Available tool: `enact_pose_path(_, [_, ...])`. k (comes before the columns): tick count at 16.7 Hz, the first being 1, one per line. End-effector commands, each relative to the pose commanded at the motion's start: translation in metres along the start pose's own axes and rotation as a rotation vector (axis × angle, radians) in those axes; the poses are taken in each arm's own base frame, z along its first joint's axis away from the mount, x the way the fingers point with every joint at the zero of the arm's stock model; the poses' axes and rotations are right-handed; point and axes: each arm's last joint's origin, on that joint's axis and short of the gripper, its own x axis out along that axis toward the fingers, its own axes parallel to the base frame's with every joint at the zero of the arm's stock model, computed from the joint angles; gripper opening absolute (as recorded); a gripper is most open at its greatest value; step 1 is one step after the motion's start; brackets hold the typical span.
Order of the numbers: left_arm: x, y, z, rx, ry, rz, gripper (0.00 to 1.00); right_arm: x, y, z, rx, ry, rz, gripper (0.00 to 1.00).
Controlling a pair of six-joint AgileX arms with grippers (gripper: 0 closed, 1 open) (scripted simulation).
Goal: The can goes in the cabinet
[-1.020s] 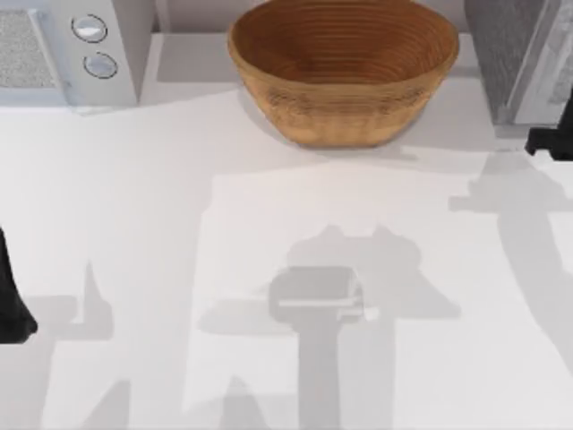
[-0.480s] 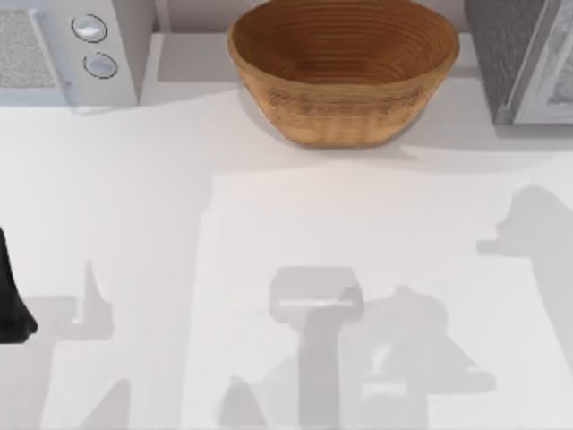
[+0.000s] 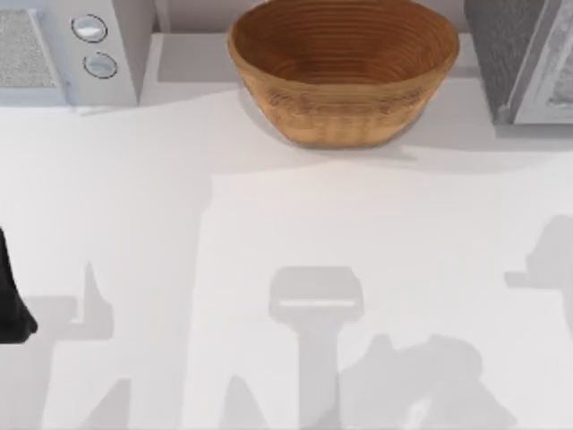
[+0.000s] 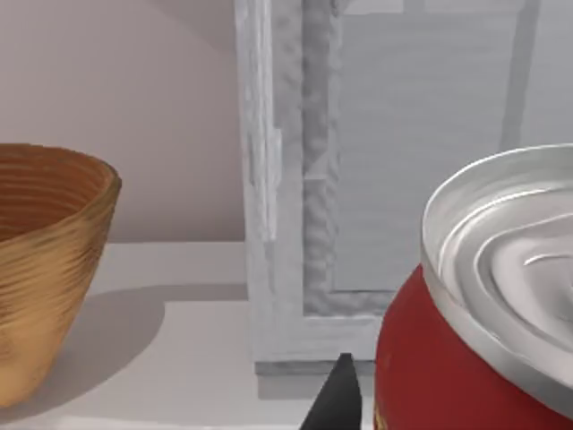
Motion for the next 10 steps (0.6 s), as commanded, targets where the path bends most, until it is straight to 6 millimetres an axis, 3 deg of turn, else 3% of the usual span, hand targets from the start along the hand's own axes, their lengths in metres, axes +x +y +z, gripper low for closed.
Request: enact_pose_path(10, [0.000,0.000,0.000,0.000,0.000,0.000,1.00,-0.038,-0.010,-0.042,-0.013,-0.071,0.030,0.00])
